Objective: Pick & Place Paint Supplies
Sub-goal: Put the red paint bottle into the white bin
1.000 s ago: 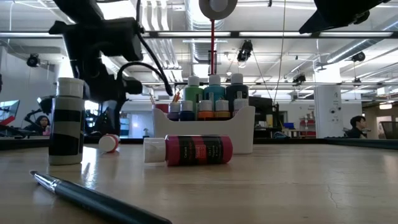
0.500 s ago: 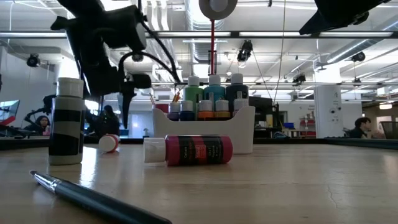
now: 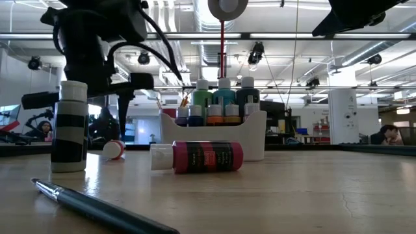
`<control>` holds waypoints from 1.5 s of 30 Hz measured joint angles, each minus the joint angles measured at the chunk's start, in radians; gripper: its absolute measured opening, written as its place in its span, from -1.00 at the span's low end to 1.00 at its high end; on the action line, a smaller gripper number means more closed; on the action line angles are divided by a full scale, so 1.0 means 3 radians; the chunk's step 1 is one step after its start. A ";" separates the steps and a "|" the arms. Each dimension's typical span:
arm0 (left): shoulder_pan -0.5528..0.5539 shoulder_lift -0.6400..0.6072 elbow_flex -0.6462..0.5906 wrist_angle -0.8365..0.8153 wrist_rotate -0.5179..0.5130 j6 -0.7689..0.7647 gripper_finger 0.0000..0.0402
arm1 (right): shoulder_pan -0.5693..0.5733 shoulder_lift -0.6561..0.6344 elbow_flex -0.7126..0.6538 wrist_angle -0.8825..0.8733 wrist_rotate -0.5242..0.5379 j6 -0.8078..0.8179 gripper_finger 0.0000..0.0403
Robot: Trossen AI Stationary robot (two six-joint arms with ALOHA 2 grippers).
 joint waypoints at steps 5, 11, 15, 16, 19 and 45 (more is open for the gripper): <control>-0.0019 0.0201 0.0001 0.0007 -0.0007 0.0007 0.22 | 0.0000 0.0000 0.0000 0.0000 0.0000 0.0000 -0.13; -0.0019 0.0446 0.0068 0.0011 -0.0102 0.0019 0.10 | 0.0002 0.0000 0.0000 0.0001 0.0000 0.0000 -0.21; -0.0011 0.0508 0.0107 -0.0014 -0.0113 0.0027 0.07 | 0.0002 0.0000 0.0000 0.0001 0.0000 0.0000 -0.27; -0.0005 0.0509 0.0110 -0.0015 -0.0112 0.0027 0.07 | 0.0002 0.0000 0.0000 0.0000 0.0000 0.0000 -0.29; 0.0009 0.0504 0.0109 -0.0029 -0.0104 0.0044 0.06 | 0.0002 0.0000 0.0000 0.0000 0.0000 0.0000 -0.32; 0.0015 0.0502 0.0103 -0.0184 -0.0216 0.0754 -0.23 | 0.0002 0.0003 -0.0049 0.0000 -0.0005 0.0004 -0.29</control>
